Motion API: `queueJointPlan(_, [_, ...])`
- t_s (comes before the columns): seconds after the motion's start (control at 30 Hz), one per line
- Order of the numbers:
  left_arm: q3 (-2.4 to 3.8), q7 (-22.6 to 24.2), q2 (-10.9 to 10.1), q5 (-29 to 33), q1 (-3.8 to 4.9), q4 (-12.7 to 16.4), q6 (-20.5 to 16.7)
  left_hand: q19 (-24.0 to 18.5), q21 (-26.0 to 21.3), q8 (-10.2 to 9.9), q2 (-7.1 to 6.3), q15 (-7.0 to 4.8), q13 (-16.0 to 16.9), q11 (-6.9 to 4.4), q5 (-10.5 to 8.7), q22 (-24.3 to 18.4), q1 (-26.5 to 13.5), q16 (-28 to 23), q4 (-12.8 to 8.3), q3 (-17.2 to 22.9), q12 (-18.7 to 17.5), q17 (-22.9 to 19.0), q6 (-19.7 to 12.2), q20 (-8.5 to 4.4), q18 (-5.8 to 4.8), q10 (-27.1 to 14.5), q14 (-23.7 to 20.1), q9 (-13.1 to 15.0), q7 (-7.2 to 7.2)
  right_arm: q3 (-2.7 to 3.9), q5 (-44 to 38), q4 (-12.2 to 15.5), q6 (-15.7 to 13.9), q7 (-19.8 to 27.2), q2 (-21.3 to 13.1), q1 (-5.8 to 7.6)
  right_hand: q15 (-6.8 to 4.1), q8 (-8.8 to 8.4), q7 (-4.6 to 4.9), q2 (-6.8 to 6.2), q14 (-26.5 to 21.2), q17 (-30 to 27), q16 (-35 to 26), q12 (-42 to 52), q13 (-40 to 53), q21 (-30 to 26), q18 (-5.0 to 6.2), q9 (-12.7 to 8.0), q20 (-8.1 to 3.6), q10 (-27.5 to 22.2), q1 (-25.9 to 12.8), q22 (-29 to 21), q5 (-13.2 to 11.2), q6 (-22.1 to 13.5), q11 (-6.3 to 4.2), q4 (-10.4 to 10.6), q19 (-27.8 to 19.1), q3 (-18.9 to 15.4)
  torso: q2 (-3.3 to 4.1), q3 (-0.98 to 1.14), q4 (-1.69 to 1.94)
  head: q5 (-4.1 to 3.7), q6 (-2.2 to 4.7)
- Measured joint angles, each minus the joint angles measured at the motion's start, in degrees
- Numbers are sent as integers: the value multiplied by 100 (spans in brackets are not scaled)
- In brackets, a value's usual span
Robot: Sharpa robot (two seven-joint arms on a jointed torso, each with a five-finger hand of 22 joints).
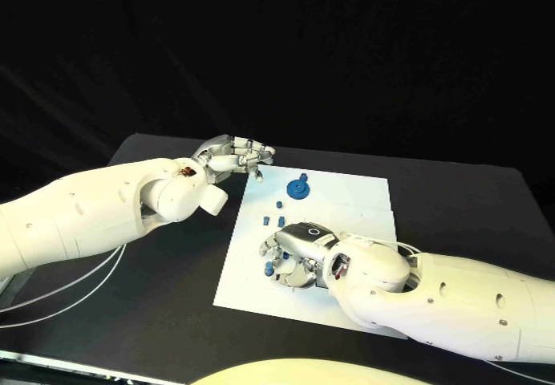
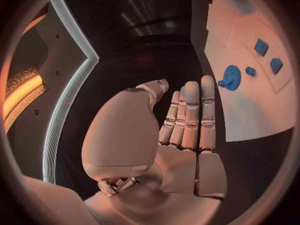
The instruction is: Assemble the parts on the task board
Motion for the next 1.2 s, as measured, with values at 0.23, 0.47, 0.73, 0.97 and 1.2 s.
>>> queueJointPlan(0.23, [0,-5,-10,0,0,-1,9,0,0,0,0,0,0,0,0,0,0,0,0,0,0,0,0,0,-1,0,0,-1,0,18,-2,224,-217,2,-270,43,0,0,-14,22,0,-19,-2,110,51,-23,0,-7,0,-21,67,-1,0,-28,-21,29,0,-186,-5,0,-1,-16,23])
queueJointPlan(0.47, [-4,-7,-19,0,-1,0,19,0,0,0,0,0,0,0,0,1,0,0,0,0,0,0,0,0,-1,0,0,-5,0,81,288,520,-635,185,-864,260,0,136,96,145,0,-161,-68,375,165,-209,0,25,0,104,190,-1,0,257,-12,71,0,-262,-14,-7,-4,-88,69])
queueJointPlan(0.73, [-35,10,-66,1,-5,12,23,0,0,0,0,0,1,-3,0,0,0,0,0,1,0,-5,0,0,0,-2,0,-5,0,115,1580,844,-916,486,-2000,603,-28,588,67,113,-1,-24,8,1658,1027,128,0,128,-40,601,64,-2,173,755,-78,325,145,-364,-30,-10,-17,-346,112])
queueJointPlan(0.97, [-51,43,-94,13,-39,19,18,0,0,0,0,0,-3,-21,0,-4,0,0,0,1,0,-5,-19,0,-1,-20,0,-5,19,107,2555,1111,-912,428,-2928,710,-136,1269,-48,95,-9,677,512,4619,4416,885,-141,362,-127,1130,-479,-2,555,770,-145,980,413,-867,-70,-10,-49,-614,128])
queueJointPlan(1.2, [-56,79,-105,42,-111,20,19,0,0,0,0,12,-4,-8,0,-12,0,0,31,-31,0,-4,-21,0,-1,-33,-12,-5,21,31,2812,1235,-871,-87,-3500,692,-156,1726,-134,250,11,709,829,5774,6162,1452,-182,509,-175,1846,-811,-2,555,706,-266,1145,545,-1474,-133,0,-102,-812,90])
